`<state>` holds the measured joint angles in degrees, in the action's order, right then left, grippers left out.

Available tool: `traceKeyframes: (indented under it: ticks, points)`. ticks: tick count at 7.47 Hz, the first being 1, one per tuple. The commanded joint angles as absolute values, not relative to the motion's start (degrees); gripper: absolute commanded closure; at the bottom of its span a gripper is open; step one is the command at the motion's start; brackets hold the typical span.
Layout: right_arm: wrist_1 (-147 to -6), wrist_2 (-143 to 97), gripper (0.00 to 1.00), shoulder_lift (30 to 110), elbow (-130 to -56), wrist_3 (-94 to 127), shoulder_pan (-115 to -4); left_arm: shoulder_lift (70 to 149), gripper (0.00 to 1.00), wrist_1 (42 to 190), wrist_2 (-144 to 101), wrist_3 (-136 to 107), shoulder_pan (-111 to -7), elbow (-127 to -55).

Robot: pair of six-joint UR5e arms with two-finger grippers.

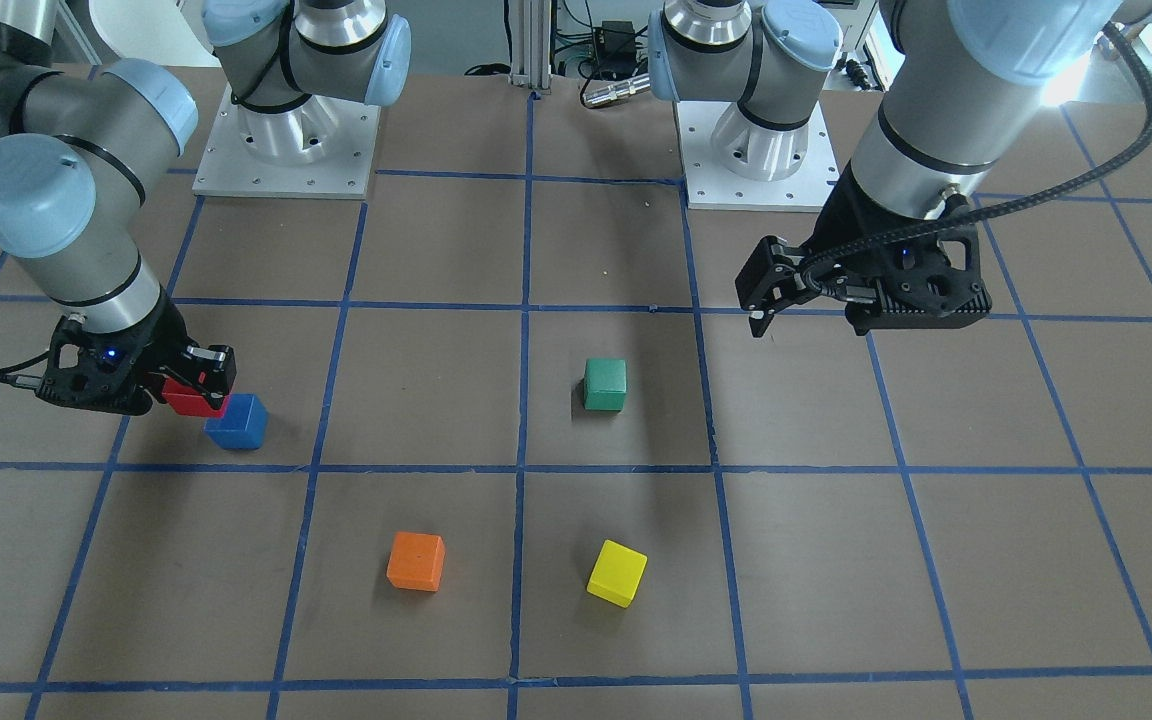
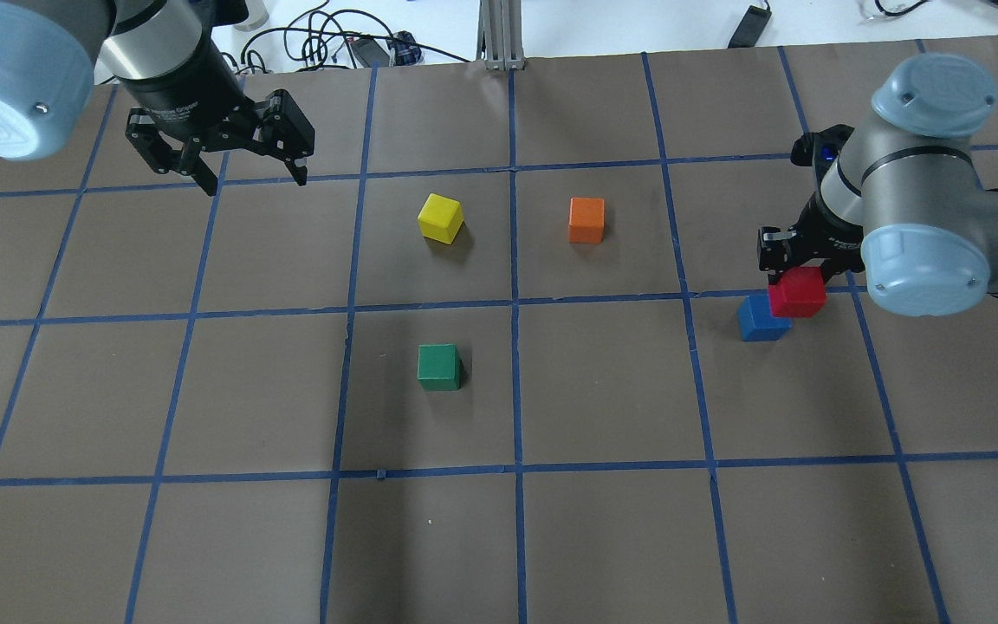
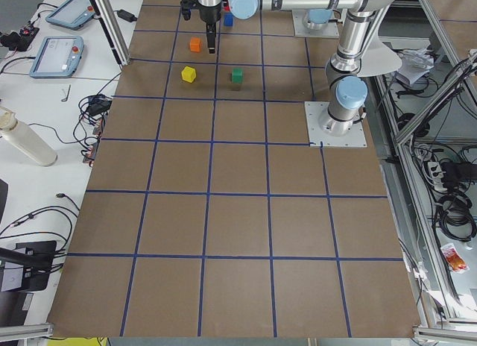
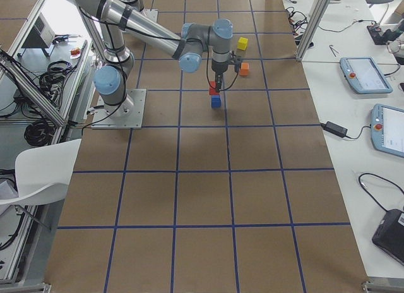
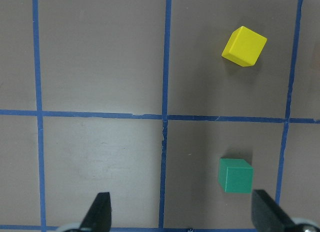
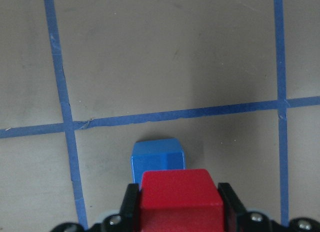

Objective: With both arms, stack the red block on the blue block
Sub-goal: 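Carry the red cube with the right gripper over the blue cube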

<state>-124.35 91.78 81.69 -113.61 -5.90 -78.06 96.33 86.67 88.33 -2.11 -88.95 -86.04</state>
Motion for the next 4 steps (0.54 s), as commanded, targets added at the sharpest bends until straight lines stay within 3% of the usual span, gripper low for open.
traceKeyframes:
  ticks: [1, 4]
  points:
    - [-124.89, 91.76, 1.00, 80.08, -113.29, -5.36, -77.87, 96.33, 0.00, 86.66, 88.33, -2.11, -88.95, -86.04]
    - [-126.21, 91.67, 1.00, 79.54, -113.56, -3.70, -78.22, 96.42, 0.00, 86.66, 88.33, -2.11, -88.95, -86.05]
